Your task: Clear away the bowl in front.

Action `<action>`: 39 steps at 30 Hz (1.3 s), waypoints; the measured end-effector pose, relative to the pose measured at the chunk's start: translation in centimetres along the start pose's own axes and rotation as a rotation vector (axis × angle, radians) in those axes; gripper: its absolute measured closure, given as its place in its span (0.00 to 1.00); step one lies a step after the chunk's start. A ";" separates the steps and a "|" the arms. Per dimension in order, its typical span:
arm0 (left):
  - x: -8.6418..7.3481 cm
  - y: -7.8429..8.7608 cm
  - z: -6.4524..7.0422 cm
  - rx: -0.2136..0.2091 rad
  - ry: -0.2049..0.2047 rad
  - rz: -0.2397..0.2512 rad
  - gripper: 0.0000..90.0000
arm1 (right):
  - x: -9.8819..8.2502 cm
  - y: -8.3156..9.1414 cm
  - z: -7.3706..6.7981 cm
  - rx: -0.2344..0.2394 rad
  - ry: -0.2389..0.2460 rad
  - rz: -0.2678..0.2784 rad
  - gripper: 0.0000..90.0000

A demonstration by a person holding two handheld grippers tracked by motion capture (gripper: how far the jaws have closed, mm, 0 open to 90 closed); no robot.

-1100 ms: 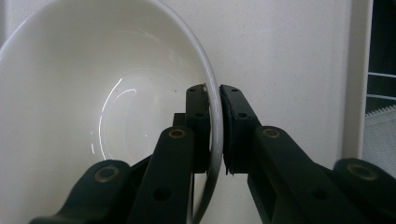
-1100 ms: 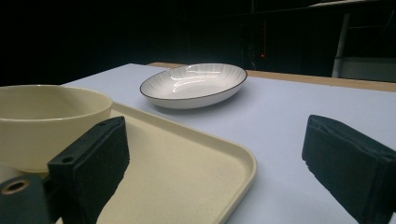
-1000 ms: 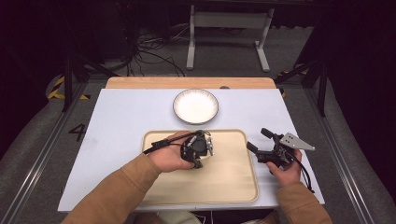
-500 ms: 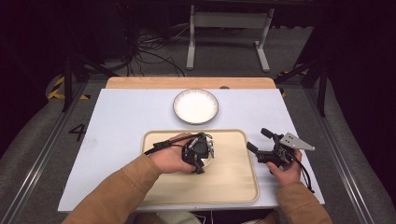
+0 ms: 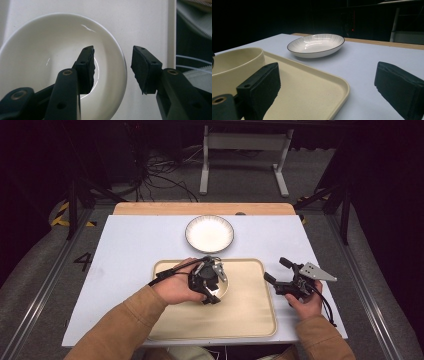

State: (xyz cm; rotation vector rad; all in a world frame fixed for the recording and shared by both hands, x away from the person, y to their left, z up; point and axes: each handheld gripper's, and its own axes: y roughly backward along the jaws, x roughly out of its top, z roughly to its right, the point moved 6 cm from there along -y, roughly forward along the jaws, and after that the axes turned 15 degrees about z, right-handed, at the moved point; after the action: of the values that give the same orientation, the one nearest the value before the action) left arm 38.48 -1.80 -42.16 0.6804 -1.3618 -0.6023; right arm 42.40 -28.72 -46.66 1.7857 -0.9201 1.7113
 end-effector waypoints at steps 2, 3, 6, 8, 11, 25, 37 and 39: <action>0.0 0.4 -0.1 0.015 0.007 0.025 0.58 | 0.0 0.0 0.0 0.001 0.000 0.001 0.07; 0.0 0.6 0.0 0.020 0.016 0.034 0.58 | 0.0 0.0 0.0 0.001 0.002 0.001 0.07; -0.1 1.1 0.0 0.042 0.006 0.055 0.56 | 0.0 0.0 0.0 0.001 0.005 0.001 0.07; -0.1 1.3 0.1 0.041 0.012 0.064 0.55 | 0.0 0.0 -0.1 0.000 0.006 0.001 0.07; -0.2 1.9 0.3 0.059 0.025 0.093 0.55 | 0.0 0.0 -0.1 0.003 0.011 0.001 0.06; -1.6 4.8 0.5 0.151 0.104 0.249 0.50 | 0.0 0.0 -0.3 0.011 0.028 0.002 0.06; -3.6 7.6 0.2 0.239 0.150 0.392 0.41 | 0.0 0.0 -0.2 0.005 0.022 0.001 0.06; -4.0 7.9 0.0 0.257 0.166 0.421 0.37 | 0.0 0.0 -0.2 0.004 0.020 0.002 0.06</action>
State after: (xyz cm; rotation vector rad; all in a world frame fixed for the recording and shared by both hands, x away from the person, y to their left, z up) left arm 38.01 6.46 -38.96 0.6079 -1.3845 -0.0332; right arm 42.30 -28.60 -46.66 1.7680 -0.9108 1.7295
